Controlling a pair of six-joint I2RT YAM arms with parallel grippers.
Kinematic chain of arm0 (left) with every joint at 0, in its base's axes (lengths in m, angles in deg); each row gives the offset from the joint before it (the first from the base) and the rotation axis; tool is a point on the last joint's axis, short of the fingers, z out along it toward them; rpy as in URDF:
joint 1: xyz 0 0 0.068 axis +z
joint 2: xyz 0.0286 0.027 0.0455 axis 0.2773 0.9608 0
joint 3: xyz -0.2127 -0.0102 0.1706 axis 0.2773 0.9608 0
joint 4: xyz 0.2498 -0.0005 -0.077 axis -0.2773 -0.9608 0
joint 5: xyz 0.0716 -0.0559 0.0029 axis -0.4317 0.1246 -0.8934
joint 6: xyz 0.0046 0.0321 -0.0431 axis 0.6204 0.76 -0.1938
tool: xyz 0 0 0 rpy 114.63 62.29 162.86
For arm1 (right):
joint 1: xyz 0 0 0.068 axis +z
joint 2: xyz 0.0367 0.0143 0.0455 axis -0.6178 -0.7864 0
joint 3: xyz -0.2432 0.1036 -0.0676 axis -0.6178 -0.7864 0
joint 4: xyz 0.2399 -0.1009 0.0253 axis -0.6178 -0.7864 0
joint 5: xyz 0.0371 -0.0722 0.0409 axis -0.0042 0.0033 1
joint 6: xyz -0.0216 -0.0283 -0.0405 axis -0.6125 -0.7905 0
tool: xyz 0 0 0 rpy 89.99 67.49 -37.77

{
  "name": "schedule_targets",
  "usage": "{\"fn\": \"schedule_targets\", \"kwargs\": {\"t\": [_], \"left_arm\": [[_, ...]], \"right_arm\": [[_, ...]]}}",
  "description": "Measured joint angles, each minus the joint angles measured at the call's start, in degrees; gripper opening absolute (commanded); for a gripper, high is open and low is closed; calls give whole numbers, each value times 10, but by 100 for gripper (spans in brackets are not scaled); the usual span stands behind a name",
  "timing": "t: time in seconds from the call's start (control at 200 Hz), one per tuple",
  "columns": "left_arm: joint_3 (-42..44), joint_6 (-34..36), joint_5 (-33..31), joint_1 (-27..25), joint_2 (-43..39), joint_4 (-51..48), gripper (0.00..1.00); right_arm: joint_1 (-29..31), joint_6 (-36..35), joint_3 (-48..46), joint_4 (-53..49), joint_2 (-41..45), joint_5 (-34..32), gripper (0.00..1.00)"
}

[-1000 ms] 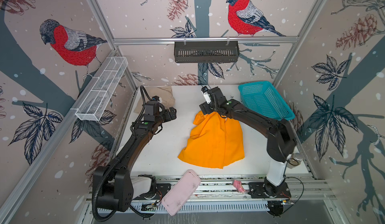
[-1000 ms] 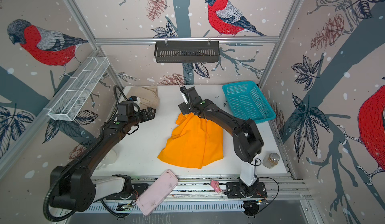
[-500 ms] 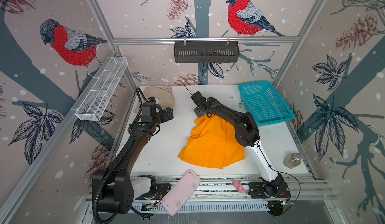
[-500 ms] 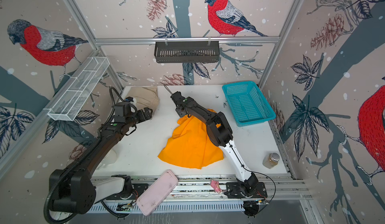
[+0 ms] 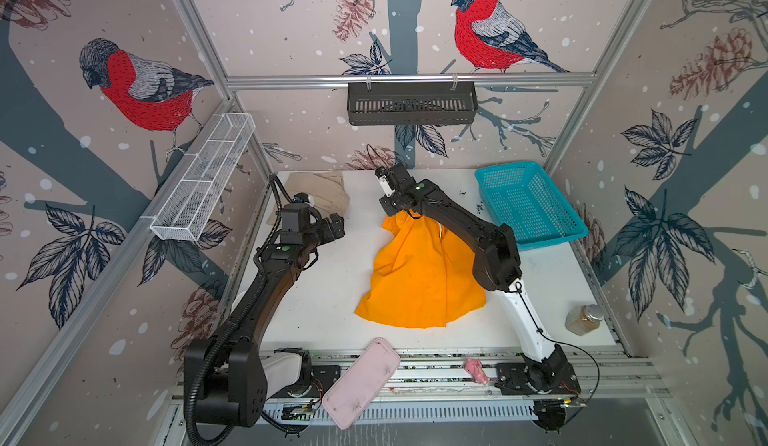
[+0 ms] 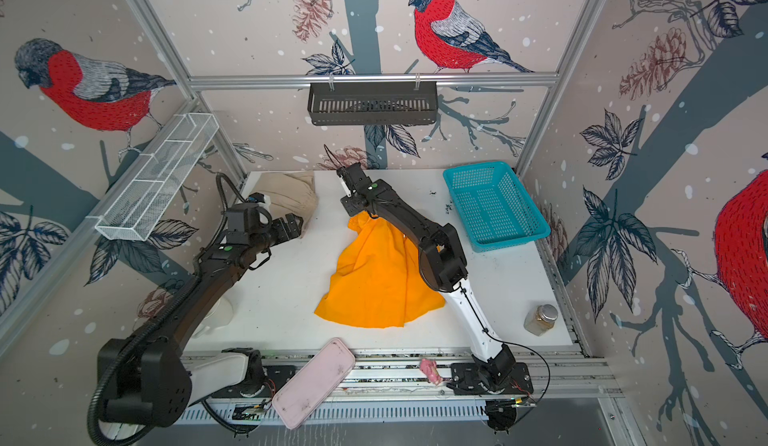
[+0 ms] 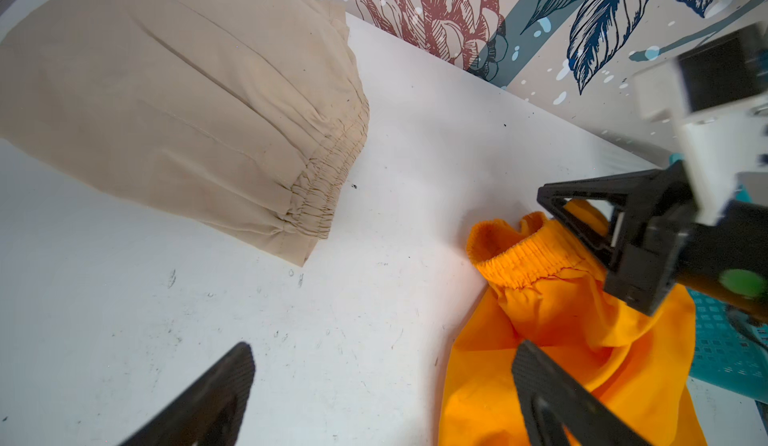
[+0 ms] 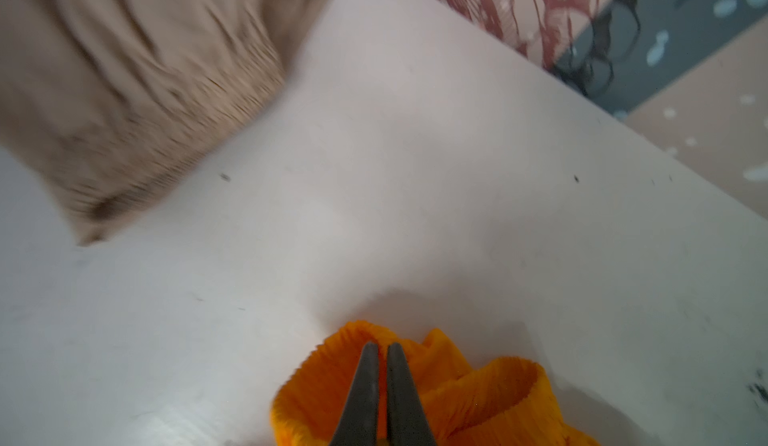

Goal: Fold and stack the shorts
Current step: 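Regrasp the orange shorts' waistband with the right gripper and lift it, then shake and lower the orange shorts onto the table with the right gripper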

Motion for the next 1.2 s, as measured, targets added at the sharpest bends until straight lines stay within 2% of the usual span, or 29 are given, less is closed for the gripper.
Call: {"fn": "schedule_targets", "kwargs": {"t": [0.2,0.305,0.385,0.455,0.59,0.685,0.79,0.885,0.96,1.095,1.2], "left_arm": [[-31,5,-32,30,-38,-27,97],[-60,16,-42,48,-45,-42,97],[-68,25,-38,54,-45,-43,97],[-66,31,-16,54,-43,-40,97],[-20,30,56,46,-28,16,97],[12,37,95,9,-4,69,97],[16,60,141,-37,35,116,97],[-1,57,134,-40,60,119,97],[-17,45,122,-41,64,111,97],[-38,43,95,-43,64,86,97],[-44,33,88,-43,63,67,97]], "right_arm": [[-8,12,-52,143,127,206,1],[-46,71,-114,238,171,354,0],[-84,129,-200,319,204,449,1],[-116,151,-276,356,229,491,1],[-172,166,-397,407,254,522,1],[-193,170,-430,419,254,529,0],[-192,165,-420,426,253,538,1],[-186,147,-402,416,254,518,0],[-171,121,-395,384,266,452,0],[-132,76,-389,331,330,291,1],[-136,59,-388,329,392,139,0]]}}
